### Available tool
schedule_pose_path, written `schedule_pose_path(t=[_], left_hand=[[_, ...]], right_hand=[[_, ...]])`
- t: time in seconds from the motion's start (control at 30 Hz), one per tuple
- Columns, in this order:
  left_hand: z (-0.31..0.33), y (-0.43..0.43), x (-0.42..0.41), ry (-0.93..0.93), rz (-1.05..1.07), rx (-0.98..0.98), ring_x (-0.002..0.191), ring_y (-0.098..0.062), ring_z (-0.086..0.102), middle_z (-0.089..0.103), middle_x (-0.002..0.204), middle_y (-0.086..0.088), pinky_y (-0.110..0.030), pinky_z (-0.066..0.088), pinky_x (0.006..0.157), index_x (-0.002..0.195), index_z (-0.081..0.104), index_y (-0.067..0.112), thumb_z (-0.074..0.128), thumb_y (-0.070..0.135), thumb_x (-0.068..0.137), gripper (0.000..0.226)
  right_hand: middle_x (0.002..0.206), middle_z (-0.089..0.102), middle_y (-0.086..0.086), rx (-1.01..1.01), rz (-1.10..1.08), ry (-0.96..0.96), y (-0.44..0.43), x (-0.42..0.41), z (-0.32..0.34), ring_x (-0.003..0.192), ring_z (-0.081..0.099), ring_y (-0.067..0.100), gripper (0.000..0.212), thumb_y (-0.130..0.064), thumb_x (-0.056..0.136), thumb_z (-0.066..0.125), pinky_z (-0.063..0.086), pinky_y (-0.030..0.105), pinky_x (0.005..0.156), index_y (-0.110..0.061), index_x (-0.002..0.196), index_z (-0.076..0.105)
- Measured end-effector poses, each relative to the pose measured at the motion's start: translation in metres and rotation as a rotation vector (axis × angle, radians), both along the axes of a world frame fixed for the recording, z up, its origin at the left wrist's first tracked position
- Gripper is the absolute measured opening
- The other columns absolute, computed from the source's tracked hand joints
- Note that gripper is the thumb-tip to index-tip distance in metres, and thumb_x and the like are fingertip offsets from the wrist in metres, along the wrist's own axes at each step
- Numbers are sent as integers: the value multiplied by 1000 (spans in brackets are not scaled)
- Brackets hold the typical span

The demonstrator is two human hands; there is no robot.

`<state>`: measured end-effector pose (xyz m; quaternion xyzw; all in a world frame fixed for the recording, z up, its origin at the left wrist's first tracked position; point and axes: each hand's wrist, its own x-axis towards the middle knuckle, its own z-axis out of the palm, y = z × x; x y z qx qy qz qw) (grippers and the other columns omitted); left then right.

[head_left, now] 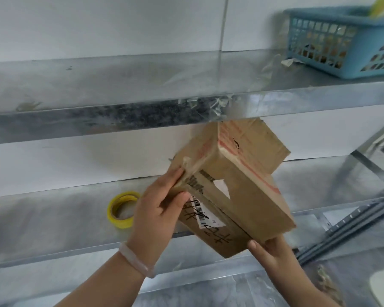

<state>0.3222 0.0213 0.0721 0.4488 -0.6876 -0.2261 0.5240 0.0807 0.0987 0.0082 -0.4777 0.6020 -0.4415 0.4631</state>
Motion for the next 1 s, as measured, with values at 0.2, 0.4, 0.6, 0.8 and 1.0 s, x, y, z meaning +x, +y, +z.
schedule_pose_path(t=[0.2, 0.4, 0.6, 0.8, 1.0], left_hand=[[-15, 8, 18, 177, -158, 349, 106, -14, 65, 70, 109, 2, -34, 53, 87, 138, 36, 29, 70, 44, 79, 70], [-19, -2, 38, -8, -98, 534, 100, -6, 65, 67, 112, 16, -16, 49, 82, 124, 47, 39, 75, 29, 79, 55], [-19, 9, 44, -368, -98, 146, 142, 5, 9, 9, 157, 19, -13, 15, 112, 143, 1, 58, 58, 76, 69, 96], [-42, 8, 36, 65, -169, 244, 128, -13, 48, 47, 139, 11, -41, 47, 101, 145, 26, 45, 57, 45, 92, 62], [-46, 3, 49, 105, -119, 294, 122, -1, 51, 50, 134, 4, -33, 51, 97, 136, 37, 40, 59, 23, 89, 54]], right_hand=[[113, 61, -8, -108, -280, 131, 5, 24, 28, 104, 59, 10, 45, -27, 83, 72, 47, 13, 69, -31, 121, 50], [150, 37, -12, -301, -160, 445, -5, 27, 37, 136, 40, 14, 75, -33, 90, 63, 43, 43, 106, -53, 148, 19], [152, 41, -8, -650, 21, 1086, -32, 45, 43, 141, 37, 24, 64, -44, 88, 53, 37, 53, 109, -31, 148, 36], [143, 52, -1, -712, 210, 1005, -58, 56, 40, 135, 43, 19, 55, -47, 87, 53, 40, 49, 109, -27, 138, 47], [143, 52, -3, -779, 393, 1055, -88, 45, 35, 141, 39, 20, 41, -36, 100, 43, 35, 49, 113, -25, 138, 55]])
